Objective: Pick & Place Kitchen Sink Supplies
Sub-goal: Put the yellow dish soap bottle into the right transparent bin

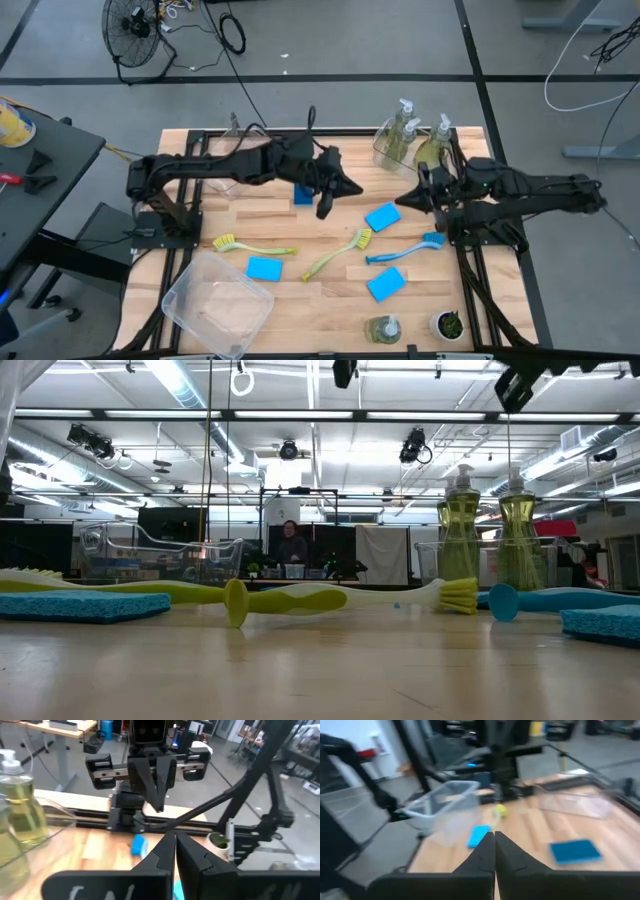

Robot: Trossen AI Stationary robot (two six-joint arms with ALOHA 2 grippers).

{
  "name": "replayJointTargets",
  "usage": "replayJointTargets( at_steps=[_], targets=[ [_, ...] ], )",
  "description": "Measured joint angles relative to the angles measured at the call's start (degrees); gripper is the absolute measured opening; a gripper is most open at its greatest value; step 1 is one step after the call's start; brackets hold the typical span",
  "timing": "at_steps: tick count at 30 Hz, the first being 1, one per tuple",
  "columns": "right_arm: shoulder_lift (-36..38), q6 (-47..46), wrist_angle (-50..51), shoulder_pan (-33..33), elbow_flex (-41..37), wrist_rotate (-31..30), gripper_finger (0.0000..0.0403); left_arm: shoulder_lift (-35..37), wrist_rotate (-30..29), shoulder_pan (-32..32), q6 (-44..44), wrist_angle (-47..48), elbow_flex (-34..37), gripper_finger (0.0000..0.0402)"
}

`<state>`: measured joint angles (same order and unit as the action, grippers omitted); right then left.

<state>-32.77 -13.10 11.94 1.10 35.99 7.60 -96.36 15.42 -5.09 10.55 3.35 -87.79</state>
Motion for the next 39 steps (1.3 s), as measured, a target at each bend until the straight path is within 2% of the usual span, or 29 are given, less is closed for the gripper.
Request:
replayJointTargets(
  at_steps=[4, 10, 19, 25, 28, 31, 39],
  targets=[
    [-1.2, 0.0, -4.6, 5.3, 0.0, 0.1, 0.0, 0.7, -0.2, 1.6, 2.8, 0.0, 0.0, 0.0018],
    [-4.8, 0.5, -11.9, 11.1, 0.0, 4.0, 0.0003, 3.1, -0.1, 2.6, 3.4, 0.5, 0.0, 0.0018],
    [-10.4, 6.0, -13.2, 18.8, 0.0, 6.0, 0.0012, 8.6, 5.3, 3.2, 5.6, 5.1, 0.0, 0.0018],
    [-14.9, 6.2, -16.3, 22.6, 0.0, 5.5, 0.0022, 12.4, 5.6, 4.8, 5.6, 6.6, 0.0, 0.0018],
    [-17.3, 6.1, -17.7, 24.2, 0.0, 5.2, 0.0035, 13.3, 5.7, 5.3, 5.4, 6.8, 0.0, 0.0018],
    [-19.2, 4.1, -19.5, 25.8, 0.0, 2.2, 0.0054, 14.3, 5.7, 5.8, 5.6, 7.5, -0.1, 0.0018],
    [-20.9, 1.8, -21.5, 30.8, 0.0, -4.9, 0.0137, 16.0, 5.7, 6.4, 5.7, 11.5, 0.0, 0.0019]
  ],
)
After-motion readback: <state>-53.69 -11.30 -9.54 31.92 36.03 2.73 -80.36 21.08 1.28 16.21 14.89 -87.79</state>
